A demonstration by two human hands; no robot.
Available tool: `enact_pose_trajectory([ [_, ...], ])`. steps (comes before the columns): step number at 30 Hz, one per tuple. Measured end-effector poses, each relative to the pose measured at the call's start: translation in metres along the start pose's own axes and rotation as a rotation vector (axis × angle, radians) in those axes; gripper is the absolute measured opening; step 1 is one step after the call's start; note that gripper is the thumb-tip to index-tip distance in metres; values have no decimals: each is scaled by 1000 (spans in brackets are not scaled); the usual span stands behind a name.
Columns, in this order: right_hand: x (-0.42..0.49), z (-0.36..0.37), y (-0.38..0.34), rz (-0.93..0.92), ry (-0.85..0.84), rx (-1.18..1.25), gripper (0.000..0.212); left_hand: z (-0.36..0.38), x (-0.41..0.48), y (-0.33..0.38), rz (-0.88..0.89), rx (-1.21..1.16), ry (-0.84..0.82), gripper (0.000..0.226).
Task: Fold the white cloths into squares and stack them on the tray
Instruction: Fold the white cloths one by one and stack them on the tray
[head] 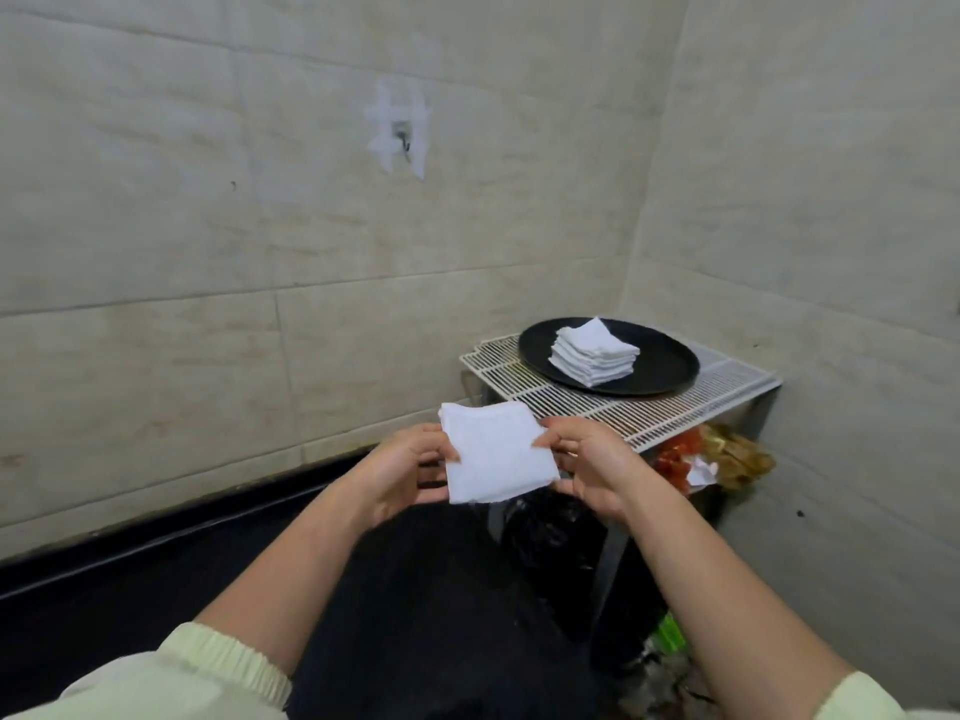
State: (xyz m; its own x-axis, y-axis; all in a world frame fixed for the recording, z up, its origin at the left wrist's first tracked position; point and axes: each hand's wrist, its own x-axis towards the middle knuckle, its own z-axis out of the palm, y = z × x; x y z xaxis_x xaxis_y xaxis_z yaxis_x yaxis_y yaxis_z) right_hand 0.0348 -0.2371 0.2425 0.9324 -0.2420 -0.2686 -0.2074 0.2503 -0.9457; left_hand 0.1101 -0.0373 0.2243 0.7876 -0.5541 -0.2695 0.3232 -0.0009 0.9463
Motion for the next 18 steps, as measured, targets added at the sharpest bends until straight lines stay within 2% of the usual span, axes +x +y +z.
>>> enact_pose_trajectory([
  [4, 38, -42, -37, -33, 23, 8, 22, 37, 57, 21, 39, 9, -29, 22],
  [9, 90, -92, -79, -39, 20, 36, 23, 77, 130, 52, 82, -4, -21, 12],
  [16, 147, -147, -127, -81, 17, 20, 21, 119, 202, 89, 126, 20, 132, 5],
  [18, 167, -167, -140, -85, 25, -10, 22, 134, 225, 98, 132, 11, 146, 9],
])
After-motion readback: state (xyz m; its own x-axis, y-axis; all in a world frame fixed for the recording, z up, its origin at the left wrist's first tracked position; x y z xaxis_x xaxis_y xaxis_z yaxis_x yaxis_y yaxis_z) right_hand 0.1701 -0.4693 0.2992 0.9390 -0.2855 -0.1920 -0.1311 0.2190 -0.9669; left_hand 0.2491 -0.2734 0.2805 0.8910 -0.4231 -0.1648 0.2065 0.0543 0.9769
